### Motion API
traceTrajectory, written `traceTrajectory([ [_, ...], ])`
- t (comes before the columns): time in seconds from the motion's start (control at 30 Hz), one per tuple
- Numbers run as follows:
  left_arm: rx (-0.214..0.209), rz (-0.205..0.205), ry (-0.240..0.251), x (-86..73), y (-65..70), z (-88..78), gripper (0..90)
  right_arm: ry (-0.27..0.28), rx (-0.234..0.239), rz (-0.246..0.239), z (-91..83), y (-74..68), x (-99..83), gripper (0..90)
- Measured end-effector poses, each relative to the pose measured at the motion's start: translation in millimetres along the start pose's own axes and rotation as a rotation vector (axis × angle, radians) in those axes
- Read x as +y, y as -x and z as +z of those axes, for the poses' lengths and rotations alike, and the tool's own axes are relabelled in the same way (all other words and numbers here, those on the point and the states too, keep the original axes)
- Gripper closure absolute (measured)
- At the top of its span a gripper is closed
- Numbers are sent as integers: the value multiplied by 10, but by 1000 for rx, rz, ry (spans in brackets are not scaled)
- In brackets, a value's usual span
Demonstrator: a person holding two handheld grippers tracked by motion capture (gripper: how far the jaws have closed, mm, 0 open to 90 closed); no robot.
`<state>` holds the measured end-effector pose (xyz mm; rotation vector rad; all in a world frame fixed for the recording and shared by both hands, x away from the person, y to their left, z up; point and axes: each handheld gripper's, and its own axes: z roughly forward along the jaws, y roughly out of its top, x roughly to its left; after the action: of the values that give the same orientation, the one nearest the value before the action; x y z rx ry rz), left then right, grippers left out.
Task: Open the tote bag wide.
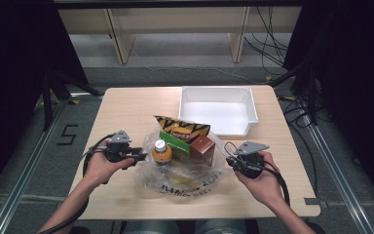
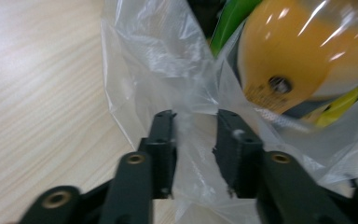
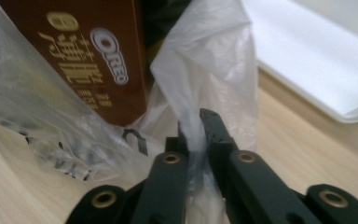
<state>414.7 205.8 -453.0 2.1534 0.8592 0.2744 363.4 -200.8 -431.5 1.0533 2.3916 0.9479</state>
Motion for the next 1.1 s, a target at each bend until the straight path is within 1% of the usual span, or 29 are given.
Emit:
traceTrajectory([
  [0.03,0,0,0,0,0,0,763,0,0,0,0,0,0,899],
  [0.07,9,-5,-24,-14,-9,40,815,-42,6,8,87,18,-31,900],
  [0.1,16,-21,-45,-36,-19,83,815,-42,6,8,87,18,-31,900],
  [0.13,23,-26,-70,-56,-35,119,876,-85,6,9,169,58,-71,900],
  [0.17,28,-38,-98,-82,-48,155,891,-99,0,-4,212,91,-93,900],
  [0.2,29,-46,-108,-107,-57,189,894,-110,-11,-10,251,116,-117,900],
  [0.23,42,-46,-154,-144,-69,233,896,-143,-12,0,277,128,-137,900],
  [0.3,49,-38,-176,-172,-79,278,897,-173,-19,6,332,163,-168,900],
  [0.33,55,-41,-190,-176,-76,290,897,-173,-32,-1,361,192,-179,900],
  [0.37,55,-41,-190,-176,-76,290,897,-188,-31,11,374,206,-186,900],
  [0.43,61,-30,-209,-182,-84,323,897,-200,-37,5,400,249,-197,900],
  [0.47,70,-23,-217,-185,-88,331,897,-207,-41,25,404,253,-195,900],
  [0.5,77,-24,-221,-189,-89,346,897,-203,-47,0,415,282,-199,900],
  [0.53,83,-20,-230,-194,-99,357,897,-210,-52,14,417,288,-198,900],
  [0.57,89,-26,-218,-206,-102,377,896,-217,-54,26,419,294,-198,900],
  [0.6,90,-35,-230,-208,-112,387,896,-206,-62,5,429,320,-198,900],
  [0.63,85,-23,-237,-209,-121,384,896,-209,-69,4,434,336,-201,900],
  [0.7,88,-29,-236,-214,-122,389,896,-213,-70,8,438,360,-205,900],
  [0.73,99,-33,-217,-226,-123,402,896,-224,-72,30,435,353,-207,900],
  [0.77,99,-33,-217,-226,-123,402,895,-224,-72,30,435,353,-207,900],
  [0.8,99,-39,-217,-229,-130,407,895,-211,-78,7,455,381,-216,900],
  [0.83,102,-38,-213,-234,-139,406,895,-225,-75,29,455,372,-221,900],
  [0.87,118,-50,-204,-242,-135,412,895,-218,-73,17,468,391,-228,900],
  [0.9,101,-39,-222,-239,-156,403,895,-215,-80,18,472,394,-227,900],
  [0.93,112,-59,-206,-250,-158,415,894,-211,-82,23,476,405,-230,900],
  [0.97,100,-57,-214,-248,-170,406,894,-211,-82,23,476,405,-230,900],
  [1.0,116,-64,-203,-256,-178,412,893,-210,-87,34,482,420,-232,900],
  [1.07,112,-59,-209,-256,-191,400,893,-220,-83,34,476,429,-235,900],
  [1.1,116,-68,-210,-261,-198,392,893,-216,-86,34,483,453,-248,900],
])
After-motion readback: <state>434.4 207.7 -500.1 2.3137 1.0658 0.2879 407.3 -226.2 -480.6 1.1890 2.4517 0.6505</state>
